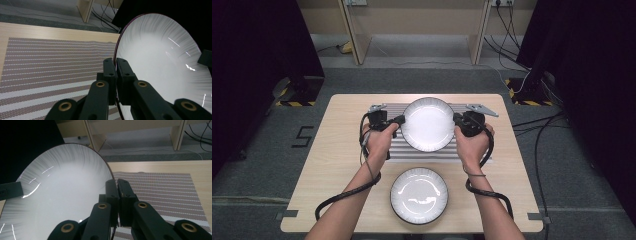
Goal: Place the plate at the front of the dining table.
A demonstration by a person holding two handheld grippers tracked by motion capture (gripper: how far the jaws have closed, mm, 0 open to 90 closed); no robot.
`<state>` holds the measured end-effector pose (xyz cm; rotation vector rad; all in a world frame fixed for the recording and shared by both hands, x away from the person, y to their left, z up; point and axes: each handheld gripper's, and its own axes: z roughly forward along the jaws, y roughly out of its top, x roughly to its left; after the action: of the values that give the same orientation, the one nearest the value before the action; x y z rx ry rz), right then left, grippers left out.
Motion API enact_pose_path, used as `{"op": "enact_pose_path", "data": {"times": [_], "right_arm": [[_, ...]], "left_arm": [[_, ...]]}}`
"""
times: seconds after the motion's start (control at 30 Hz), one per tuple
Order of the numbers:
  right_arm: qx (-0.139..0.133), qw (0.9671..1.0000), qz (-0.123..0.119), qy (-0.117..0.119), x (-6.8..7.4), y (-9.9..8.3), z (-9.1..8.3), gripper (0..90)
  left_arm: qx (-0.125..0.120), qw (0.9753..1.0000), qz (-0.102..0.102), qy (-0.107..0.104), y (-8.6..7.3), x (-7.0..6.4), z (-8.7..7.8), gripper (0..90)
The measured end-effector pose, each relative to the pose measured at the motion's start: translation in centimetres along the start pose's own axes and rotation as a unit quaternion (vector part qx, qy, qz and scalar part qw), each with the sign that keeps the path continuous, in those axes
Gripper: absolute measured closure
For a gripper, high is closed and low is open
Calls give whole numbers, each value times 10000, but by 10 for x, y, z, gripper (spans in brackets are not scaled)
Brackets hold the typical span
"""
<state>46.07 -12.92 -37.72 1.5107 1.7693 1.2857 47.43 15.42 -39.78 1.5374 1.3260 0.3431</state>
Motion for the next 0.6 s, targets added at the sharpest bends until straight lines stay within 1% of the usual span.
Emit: {"op": "enact_pose_path", "data": {"times": [0.2,0.43,0.57,0.6], "right_arm": [[51,10000,18,5,-2,1,4,883],[50,10000,11,-12,-3,3,7,882],[44,10000,5,-21,-3,5,9,882],[45,10000,13,-19,-3,6,10,882]], "left_arm": [[58,9999,-132,-11,1,2,4,864],[37,9999,-99,33,4,2,6,865],[34,9999,-140,36,5,3,7,864],[48,9998,-189,20,5,4,8,864]]}}
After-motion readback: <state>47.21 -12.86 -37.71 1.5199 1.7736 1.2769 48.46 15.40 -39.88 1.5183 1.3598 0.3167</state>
